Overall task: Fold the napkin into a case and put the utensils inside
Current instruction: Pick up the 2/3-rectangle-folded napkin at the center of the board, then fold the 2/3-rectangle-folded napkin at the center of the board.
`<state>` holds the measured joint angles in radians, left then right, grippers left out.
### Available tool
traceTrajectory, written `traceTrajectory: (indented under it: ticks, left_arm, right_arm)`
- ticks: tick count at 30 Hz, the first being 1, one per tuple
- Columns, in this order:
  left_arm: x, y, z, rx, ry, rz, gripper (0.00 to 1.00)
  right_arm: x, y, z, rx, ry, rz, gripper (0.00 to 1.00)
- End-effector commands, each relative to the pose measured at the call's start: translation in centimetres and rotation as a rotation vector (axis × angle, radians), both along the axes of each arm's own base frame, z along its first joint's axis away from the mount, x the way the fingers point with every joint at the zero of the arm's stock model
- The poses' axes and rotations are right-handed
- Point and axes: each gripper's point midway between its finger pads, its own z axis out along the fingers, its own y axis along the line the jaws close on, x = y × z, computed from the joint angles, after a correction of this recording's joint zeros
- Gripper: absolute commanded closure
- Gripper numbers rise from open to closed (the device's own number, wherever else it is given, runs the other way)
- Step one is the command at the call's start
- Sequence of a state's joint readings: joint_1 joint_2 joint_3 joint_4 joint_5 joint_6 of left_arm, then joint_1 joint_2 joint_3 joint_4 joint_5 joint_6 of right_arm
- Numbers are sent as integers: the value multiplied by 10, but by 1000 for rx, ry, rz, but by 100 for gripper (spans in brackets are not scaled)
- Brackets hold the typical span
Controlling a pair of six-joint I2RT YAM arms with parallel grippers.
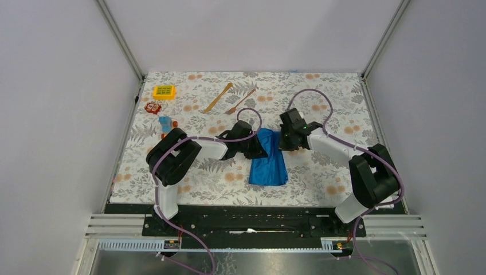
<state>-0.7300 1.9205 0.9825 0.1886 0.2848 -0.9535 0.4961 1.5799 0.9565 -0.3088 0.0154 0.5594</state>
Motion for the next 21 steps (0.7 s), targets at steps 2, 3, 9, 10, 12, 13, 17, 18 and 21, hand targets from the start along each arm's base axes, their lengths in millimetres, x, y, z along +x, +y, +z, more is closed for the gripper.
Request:
traceTrajectory:
  ticks: [2, 3, 9, 10, 12, 13, 17, 18, 21]
  left_arm:
    - [4, -2, -20, -36, 16, 24, 94]
    - [3, -1, -21, -40, 20, 25, 94]
    - [-2, -1, -14, -87, 18, 0, 95]
    - [-3, -2, -10, -97, 12, -11, 95]
    - [-6, -1, -1, -119, 4, -32, 93]
    - [-8, -1, 4, -132, 2, -43, 91]
    - [-14, 5, 28, -185, -17, -83, 81]
    - [-14, 7, 33, -195, -22, -89, 78]
    - [-20, 14, 50, -236, -28, -106, 64]
  right_arm:
    - [0, 8, 22, -245, -69, -68, 100]
    - [0, 12, 23, -275, -80, -76, 100]
    - [3, 42, 17, -352, -68, -100, 100]
    - [4, 44, 14, -358, -61, -105, 100]
    - [7, 49, 14, -339, -66, -111, 100]
    - [8, 51, 14, -330, -70, -117, 100]
    - [13, 57, 14, -307, -74, -132, 100]
    - [14, 59, 13, -302, -73, -133, 100]
    - [17, 64, 10, -300, -64, -136, 100]
